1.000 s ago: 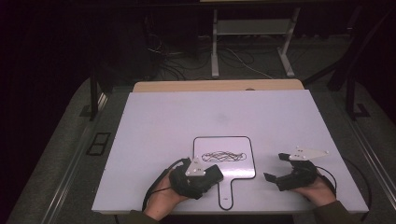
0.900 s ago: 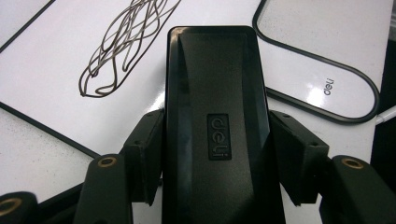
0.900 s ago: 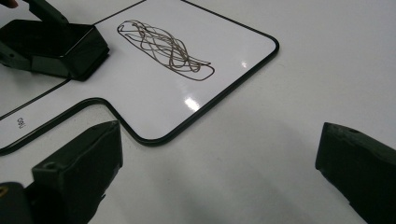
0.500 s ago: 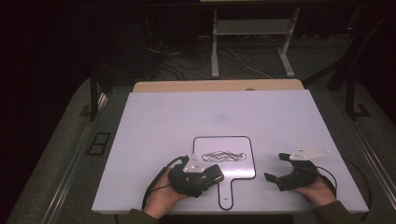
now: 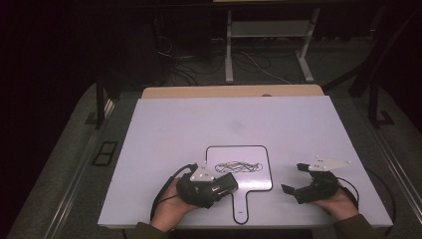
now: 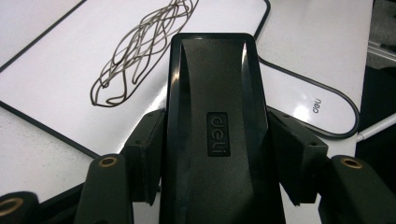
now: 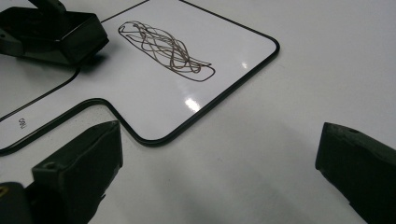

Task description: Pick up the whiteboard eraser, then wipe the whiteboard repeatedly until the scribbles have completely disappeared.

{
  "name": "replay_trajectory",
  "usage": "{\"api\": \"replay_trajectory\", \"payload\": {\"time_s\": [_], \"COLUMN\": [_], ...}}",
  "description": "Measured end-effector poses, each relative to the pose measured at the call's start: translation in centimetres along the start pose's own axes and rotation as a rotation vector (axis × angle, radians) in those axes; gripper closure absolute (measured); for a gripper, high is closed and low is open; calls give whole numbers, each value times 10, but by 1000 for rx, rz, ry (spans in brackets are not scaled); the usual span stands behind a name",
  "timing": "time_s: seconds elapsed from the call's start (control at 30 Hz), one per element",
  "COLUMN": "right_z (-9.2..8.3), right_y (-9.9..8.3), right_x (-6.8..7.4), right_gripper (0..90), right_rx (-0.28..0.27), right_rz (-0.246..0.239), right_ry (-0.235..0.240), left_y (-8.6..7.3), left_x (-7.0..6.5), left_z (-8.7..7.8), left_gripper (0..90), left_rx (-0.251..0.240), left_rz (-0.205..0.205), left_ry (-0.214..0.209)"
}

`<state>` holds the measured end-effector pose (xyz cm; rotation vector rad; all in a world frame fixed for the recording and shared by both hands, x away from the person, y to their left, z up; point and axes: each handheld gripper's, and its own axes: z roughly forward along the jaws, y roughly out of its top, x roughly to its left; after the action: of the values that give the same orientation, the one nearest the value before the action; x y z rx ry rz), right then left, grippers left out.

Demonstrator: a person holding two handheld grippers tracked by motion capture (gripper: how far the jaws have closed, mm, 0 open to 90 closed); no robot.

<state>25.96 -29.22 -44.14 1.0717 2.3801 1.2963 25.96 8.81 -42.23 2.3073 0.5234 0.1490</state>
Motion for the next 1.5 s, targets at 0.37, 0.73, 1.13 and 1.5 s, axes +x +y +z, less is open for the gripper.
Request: {"api": "replay_trajectory", "payload": {"time_s": [0.37, 0.73, 1.13, 1.5], "right_z": [0, 0, -1, 0], "right_y": [0, 1, 1, 1], "right_x": [0, 0, -1, -2], "right_gripper": [0, 0, 0, 0], "right_rx": [-7, -10, -12, -9], "right_rz": [3, 3, 7, 8], "right_ry": [1, -1, 1, 3], "left_y": [2, 11, 30, 56], "left_x": [6, 23, 48, 70], "left_z": [-3, -8, -3, 13], "left_gripper": [391, 391, 391, 391], "left_rx": [-22, -52, -43, 15], "left_rz": [8, 14, 26, 58], "left_ry": [-17, -22, -31, -46]}}
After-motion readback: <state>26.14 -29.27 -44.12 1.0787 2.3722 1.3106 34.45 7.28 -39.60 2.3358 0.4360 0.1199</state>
